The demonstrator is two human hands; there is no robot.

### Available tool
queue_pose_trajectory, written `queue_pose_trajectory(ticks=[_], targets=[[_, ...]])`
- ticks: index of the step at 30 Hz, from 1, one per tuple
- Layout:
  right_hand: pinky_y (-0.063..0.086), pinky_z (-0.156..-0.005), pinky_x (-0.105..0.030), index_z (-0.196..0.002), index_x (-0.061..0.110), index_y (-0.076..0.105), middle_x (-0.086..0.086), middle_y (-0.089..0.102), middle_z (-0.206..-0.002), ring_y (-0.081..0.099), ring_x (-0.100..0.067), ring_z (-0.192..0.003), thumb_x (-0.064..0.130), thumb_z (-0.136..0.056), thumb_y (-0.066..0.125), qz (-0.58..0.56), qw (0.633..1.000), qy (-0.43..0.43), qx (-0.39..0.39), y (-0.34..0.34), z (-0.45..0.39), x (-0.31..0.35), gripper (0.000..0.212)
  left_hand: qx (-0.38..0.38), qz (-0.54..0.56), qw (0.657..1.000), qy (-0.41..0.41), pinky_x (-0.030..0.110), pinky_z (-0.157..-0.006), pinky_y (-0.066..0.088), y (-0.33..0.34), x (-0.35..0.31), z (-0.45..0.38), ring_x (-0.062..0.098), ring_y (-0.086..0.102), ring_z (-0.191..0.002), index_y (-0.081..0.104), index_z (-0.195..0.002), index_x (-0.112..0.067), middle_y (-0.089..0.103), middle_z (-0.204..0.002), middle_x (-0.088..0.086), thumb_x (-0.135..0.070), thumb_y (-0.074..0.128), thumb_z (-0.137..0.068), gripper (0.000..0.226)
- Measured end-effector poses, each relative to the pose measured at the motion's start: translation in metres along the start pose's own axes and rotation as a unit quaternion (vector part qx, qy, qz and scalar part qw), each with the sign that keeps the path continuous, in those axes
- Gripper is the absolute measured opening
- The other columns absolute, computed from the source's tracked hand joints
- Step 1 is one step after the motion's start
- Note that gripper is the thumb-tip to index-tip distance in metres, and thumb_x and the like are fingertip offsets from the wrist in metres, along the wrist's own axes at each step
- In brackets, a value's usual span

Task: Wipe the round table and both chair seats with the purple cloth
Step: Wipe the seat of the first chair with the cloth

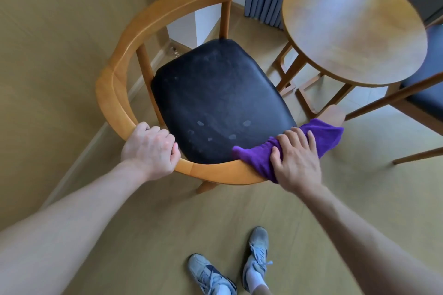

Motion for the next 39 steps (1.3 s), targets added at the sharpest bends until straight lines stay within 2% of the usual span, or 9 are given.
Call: queue_pose_trajectory(ticks=[5,9,15,20,30,32,34,37,39], targets=[[0.015,-0.124,-0.056,-0.118,0.010,0.065,-0.011,0.058,-0.142,0.035,-0.034,-0.148,0.035,-0.088,0.042,-0.093,0.978,0.185,-0.024,0.012,0.032,0.083,0.045,-0.001,0.005,1.000,-0.001,0.039,-0.068,0.042,0.000,0.000,0.001,0.021,0.053,-0.058,0.062,-0.065,-0.015,0.059,-0.063,0.004,-0.043,0.029,-0.092,0.051],[0.015,-0.123,-0.059,-0.115,0.014,0.061,-0.007,0.061,-0.122,0.044,-0.035,-0.136,0.042,-0.092,0.046,-0.083,0.996,0.031,-0.001,0.019,0.046,0.150,0.039,0.018,-0.003,1.000,-0.004,0.039,-0.069,0.042,-0.003,-0.001,0.000,0.025,0.057,-0.061,0.065,-0.069,-0.013,0.063,-0.067,0.007,-0.043,0.028,-0.092,0.053],[0.024,-0.121,-0.055,-0.150,0.012,0.045,-0.008,0.055,-0.138,0.049,-0.033,-0.130,0.065,-0.081,0.058,-0.004,0.953,-0.296,0.062,0.011,0.041,0.090,0.088,0.039,0.016,0.999,-0.002,0.039,-0.070,0.045,0.001,0.000,0.003,0.024,0.061,-0.066,0.069,-0.073,-0.014,0.067,-0.072,0.006,-0.043,0.028,-0.093,0.055],[0.033,-0.113,-0.055,-0.148,0.014,0.046,-0.011,0.057,-0.130,0.054,-0.037,-0.118,0.078,-0.083,0.053,0.055,0.949,-0.304,0.053,0.016,0.027,0.060,0.091,0.056,0.022,0.998,0.000,0.036,-0.069,0.045,0.001,0.001,0.002,0.019,0.059,-0.065,0.068,-0.074,-0.018,0.066,-0.072,0.002,-0.047,0.028,-0.094,0.054],[0.044,-0.087,-0.049,-0.110,0.014,0.060,-0.006,0.058,-0.094,0.055,-0.034,-0.085,0.061,-0.088,0.057,-0.024,0.978,-0.202,0.044,0.019,0.037,0.167,0.052,0.136,0.071,0.988,-0.012,0.039,-0.094,0.045,-0.014,0.017,-0.008,0.019,0.056,-0.098,0.062,-0.097,-0.018,0.067,-0.107,0.003,-0.037,0.029,-0.095,0.038],[0.044,-0.086,-0.048,-0.106,0.016,0.060,-0.004,0.060,-0.093,0.057,-0.032,-0.084,0.058,-0.090,0.058,-0.042,0.982,-0.177,0.049,0.023,0.036,0.182,0.045,0.066,0.118,0.988,-0.076,0.045,-0.113,0.038,-0.026,0.050,-0.001,0.026,0.049,-0.129,0.060,-0.121,-0.016,0.058,-0.136,0.009,-0.035,0.044,-0.093,0.038],[0.044,-0.085,-0.046,-0.108,0.016,0.061,-0.001,0.061,-0.092,0.058,-0.030,-0.084,0.056,-0.092,0.055,-0.060,0.984,-0.162,0.050,0.025,0.032,0.203,0.043,0.043,0.168,0.969,-0.174,0.047,-0.126,0.018,-0.032,0.089,0.016,0.028,0.018,-0.155,0.039,-0.152,-0.015,0.027,-0.165,0.011,-0.037,0.054,-0.097,0.061],[0.047,-0.086,-0.044,-0.115,0.014,0.060,0.000,0.062,-0.098,0.060,-0.028,-0.087,0.057,-0.095,0.051,-0.087,0.983,-0.148,0.068,0.026,0.023,0.244,0.048,0.103,0.255,0.937,-0.214,0.039,-0.128,0.002,-0.021,0.116,0.034,0.013,-0.012,-0.157,0.005,-0.165,-0.021,-0.008,-0.172,-0.002,-0.053,0.046,-0.102,0.082],[0.048,-0.089,-0.043,-0.121,0.012,0.060,-0.002,0.064,-0.107,0.062,-0.028,-0.094,0.055,-0.094,0.054,-0.100,0.985,-0.128,0.065,0.024,0.016,0.267,0.052,0.107,0.298,0.931,-0.184,0.033,-0.127,0.002,-0.016,0.123,0.035,0.006,-0.014,-0.156,0.005,-0.165,-0.024,-0.009,-0.172,-0.008,-0.049,0.042,-0.105,0.075]])
Point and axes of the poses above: each hand's wrist, its own z-axis away from the middle knuckle, its own y-axis out of the palm, x = y × z, the point moved 7 cm from there along -z, towards the middle knuckle
